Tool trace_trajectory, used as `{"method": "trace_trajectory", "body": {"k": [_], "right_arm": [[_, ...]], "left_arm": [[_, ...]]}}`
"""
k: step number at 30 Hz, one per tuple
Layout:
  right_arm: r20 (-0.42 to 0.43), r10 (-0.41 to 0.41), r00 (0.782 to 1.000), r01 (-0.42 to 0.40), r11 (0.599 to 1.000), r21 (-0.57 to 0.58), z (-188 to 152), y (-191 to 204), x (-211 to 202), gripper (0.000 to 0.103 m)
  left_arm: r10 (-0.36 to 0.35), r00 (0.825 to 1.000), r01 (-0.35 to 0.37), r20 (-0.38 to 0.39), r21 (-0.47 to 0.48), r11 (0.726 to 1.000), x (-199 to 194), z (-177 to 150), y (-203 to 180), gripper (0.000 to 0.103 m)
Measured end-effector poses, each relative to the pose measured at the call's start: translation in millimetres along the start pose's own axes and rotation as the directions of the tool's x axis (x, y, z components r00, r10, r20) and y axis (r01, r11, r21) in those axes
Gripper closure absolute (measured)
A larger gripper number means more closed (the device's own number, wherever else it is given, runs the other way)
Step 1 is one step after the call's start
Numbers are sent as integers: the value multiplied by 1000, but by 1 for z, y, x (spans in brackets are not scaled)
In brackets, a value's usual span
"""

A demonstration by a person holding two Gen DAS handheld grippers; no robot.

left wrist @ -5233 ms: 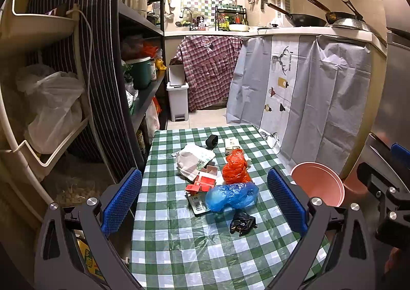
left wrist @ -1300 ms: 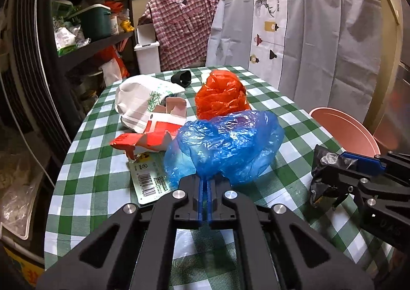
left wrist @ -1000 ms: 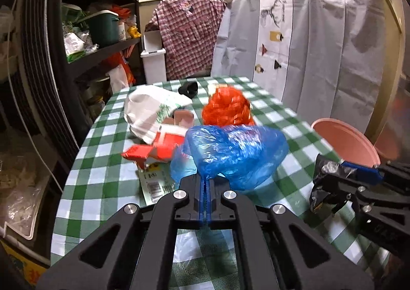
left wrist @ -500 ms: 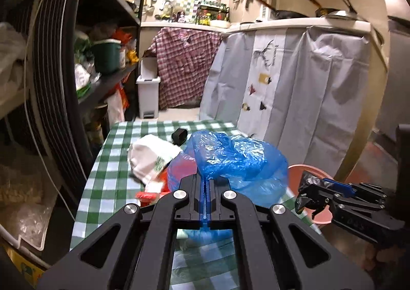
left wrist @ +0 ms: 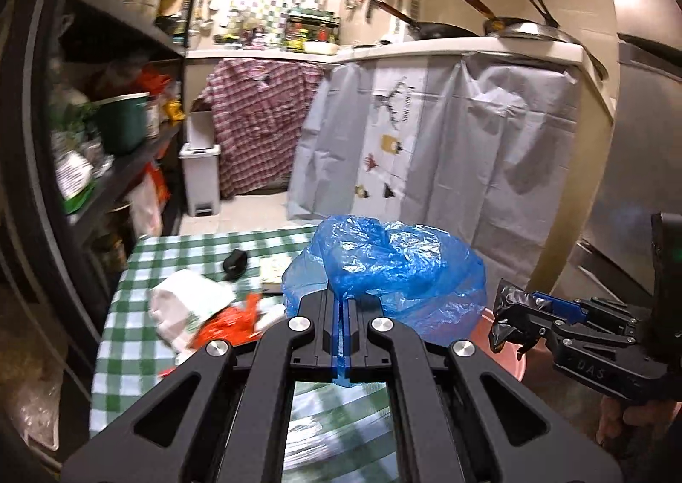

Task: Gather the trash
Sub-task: 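Carry the black bag to the pink bucket with the right gripper while the left gripper grasps the blue bag, then open both grippers over the pink bucket, dropping both bags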

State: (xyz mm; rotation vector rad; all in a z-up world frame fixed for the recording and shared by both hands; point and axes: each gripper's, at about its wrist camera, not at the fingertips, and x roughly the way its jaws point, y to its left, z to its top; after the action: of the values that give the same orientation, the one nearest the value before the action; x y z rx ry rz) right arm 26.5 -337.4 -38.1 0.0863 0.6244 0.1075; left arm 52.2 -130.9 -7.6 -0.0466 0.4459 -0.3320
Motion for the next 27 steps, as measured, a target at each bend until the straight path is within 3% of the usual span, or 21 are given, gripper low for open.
{"method": "trace_trajectory", "body": {"k": [10,19,20,22,23,25,27], "right_arm": [[-22,-172,985,172,984,41,9,-92,13,69],[-126,-194,973,205,976,80,-3,-131,45,69],[-131,-197,972,208,975,82,-4,-132,47,69],[-144,-210,967,224,971,84,-7,-136,52,65],[-159,-213,964,229,969,91,-9,-139,56,65],[-190,-216,958,238,966,103,-13,-144,63,43],[-200,-241,950,264,959,101,-14,-148,66,40]], "left_arm": [[-106,990,112,-95,67,991,81,9,-83,102],[-120,969,148,-217,115,982,146,-11,-130,102],[-114,966,147,-233,127,981,152,-14,-133,98],[-77,964,118,-253,149,982,158,-18,-136,52],[-49,969,87,-243,149,985,158,-18,-135,15],[-33,985,54,-169,126,991,148,-17,-130,13],[-35,979,62,-199,127,990,151,-16,-128,12]]}}
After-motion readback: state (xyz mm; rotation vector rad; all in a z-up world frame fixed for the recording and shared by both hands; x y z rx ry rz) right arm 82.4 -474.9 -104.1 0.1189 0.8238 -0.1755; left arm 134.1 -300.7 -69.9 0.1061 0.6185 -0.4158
